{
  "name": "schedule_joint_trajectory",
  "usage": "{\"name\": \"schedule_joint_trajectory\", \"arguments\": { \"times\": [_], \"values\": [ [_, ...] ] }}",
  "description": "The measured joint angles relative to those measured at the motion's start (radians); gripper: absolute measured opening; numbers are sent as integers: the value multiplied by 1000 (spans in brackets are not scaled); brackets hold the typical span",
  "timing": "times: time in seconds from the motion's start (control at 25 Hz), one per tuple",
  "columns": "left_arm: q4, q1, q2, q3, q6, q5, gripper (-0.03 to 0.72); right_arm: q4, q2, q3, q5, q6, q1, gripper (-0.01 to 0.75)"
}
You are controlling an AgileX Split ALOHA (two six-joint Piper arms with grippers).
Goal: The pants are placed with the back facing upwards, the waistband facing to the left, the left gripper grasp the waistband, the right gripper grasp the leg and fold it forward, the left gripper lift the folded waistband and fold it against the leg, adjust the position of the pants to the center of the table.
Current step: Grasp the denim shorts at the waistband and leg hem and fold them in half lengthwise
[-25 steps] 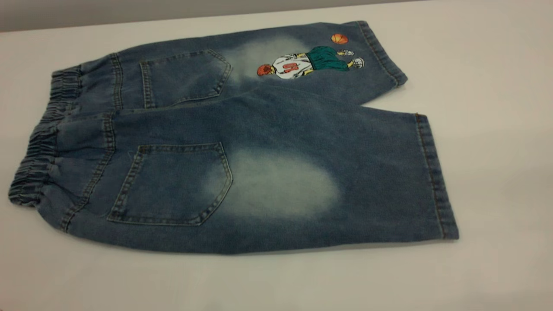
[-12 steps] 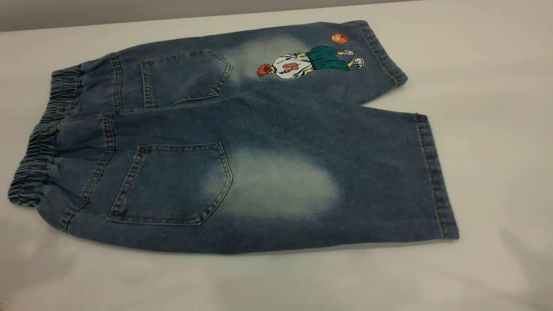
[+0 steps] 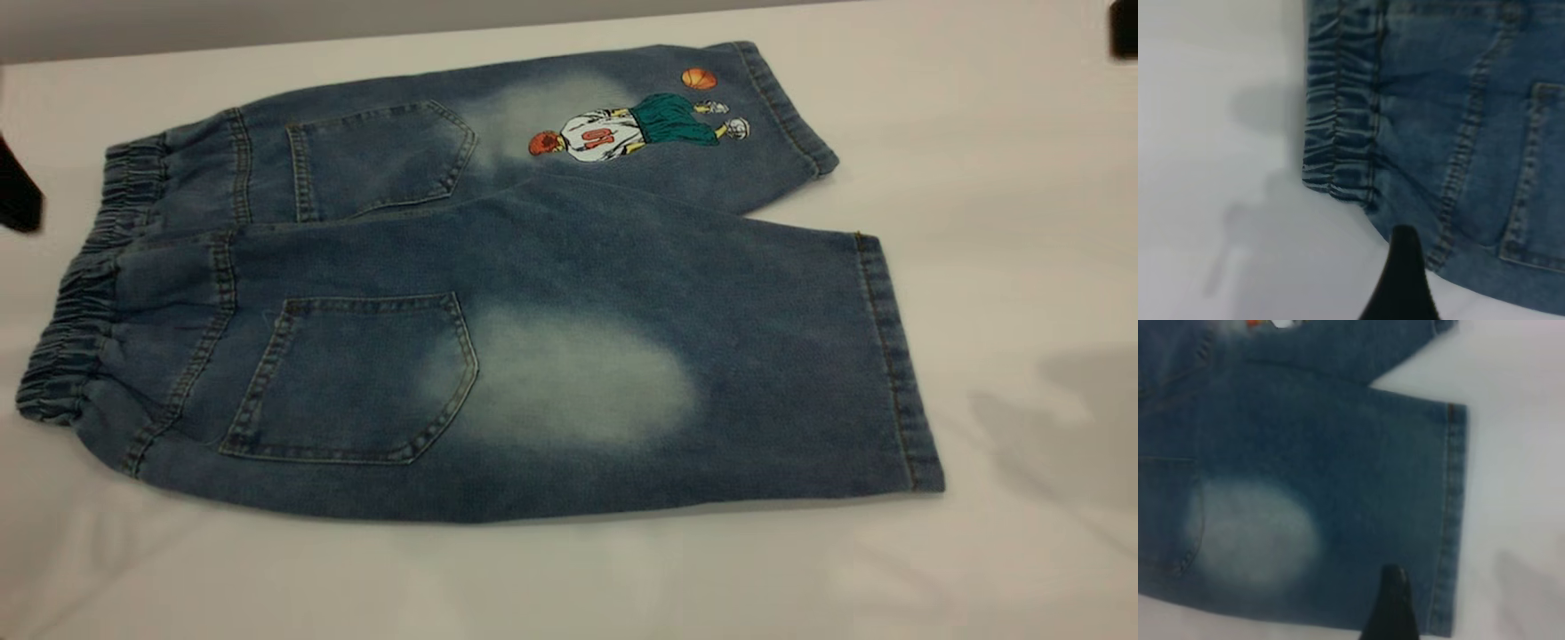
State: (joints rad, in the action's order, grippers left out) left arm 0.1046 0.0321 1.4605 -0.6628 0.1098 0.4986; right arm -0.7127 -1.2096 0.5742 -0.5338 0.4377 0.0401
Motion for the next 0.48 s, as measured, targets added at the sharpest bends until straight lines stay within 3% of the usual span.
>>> {"name": "schedule_joint_trajectory", "arguments": {
  "times": [0.12, 0.4, 0.48],
  "values": [
    [0, -6, 88, -9, 8, -40, 529, -63, -75, 0, 38, 68, 0, 518],
    [0, -136, 229, -77, 32, -55, 529, -263, -218, 0, 39, 282, 0, 518],
    [-5, -142, 248, -79, 24, -50, 529, -316, -240, 0, 39, 332, 0, 518]
  ]
}}
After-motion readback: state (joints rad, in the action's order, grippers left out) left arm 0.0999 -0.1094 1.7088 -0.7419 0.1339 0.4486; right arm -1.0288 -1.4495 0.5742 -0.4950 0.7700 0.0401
